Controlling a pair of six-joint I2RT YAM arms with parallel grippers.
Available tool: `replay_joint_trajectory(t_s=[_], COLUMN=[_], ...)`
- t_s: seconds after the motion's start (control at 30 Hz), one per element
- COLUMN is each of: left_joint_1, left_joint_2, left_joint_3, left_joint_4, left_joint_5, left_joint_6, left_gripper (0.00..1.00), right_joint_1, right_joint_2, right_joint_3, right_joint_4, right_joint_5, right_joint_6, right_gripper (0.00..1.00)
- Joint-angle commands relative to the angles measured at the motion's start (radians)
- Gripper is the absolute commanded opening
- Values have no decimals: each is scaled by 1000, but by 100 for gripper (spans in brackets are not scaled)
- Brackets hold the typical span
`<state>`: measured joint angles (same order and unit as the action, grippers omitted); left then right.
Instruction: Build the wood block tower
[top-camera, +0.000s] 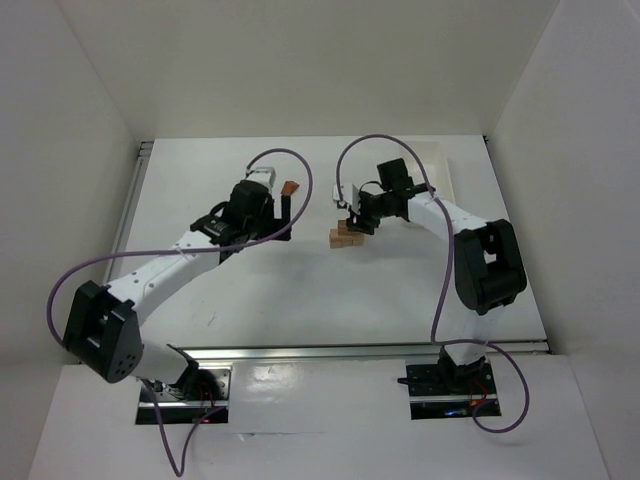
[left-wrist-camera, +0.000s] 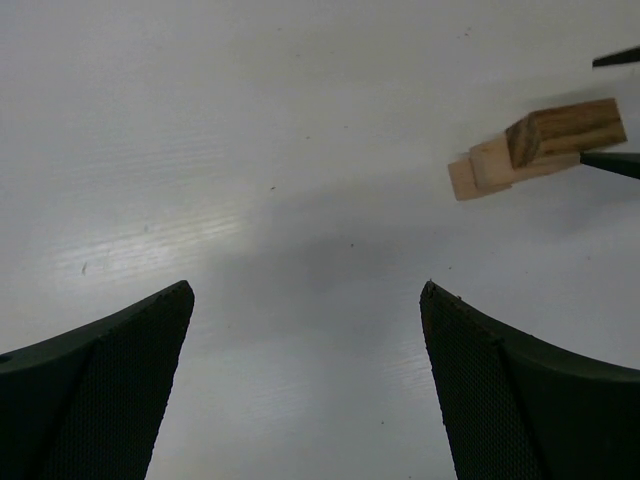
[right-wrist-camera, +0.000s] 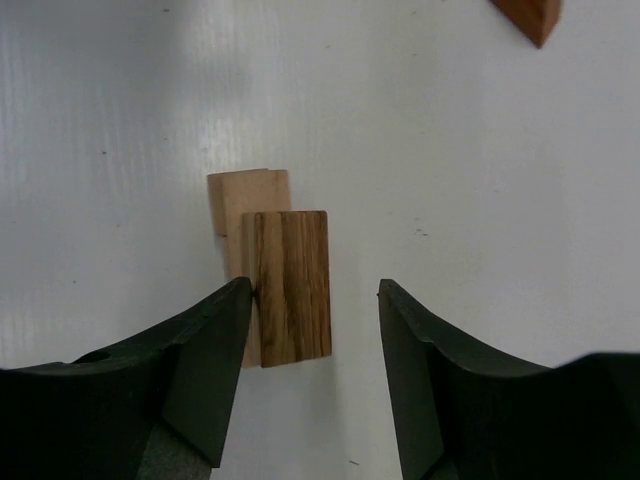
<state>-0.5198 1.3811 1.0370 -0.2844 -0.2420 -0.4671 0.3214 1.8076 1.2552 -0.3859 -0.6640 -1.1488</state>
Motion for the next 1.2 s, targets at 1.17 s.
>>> replay_joint_trajectory(t_s=[1.17], left_joint_1=[282], left_joint_2=[667], left_joint_3=[643], left_joint_4=[50], left_joint_5=[649], left_joint_6=[478], left_gripper=[94], right_joint_1=[-39], right_joint_2=[-50], right_joint_3=[29], right_joint_4=[4], right_joint_5=[-111], right_joint_6=[-2], right_gripper=[66])
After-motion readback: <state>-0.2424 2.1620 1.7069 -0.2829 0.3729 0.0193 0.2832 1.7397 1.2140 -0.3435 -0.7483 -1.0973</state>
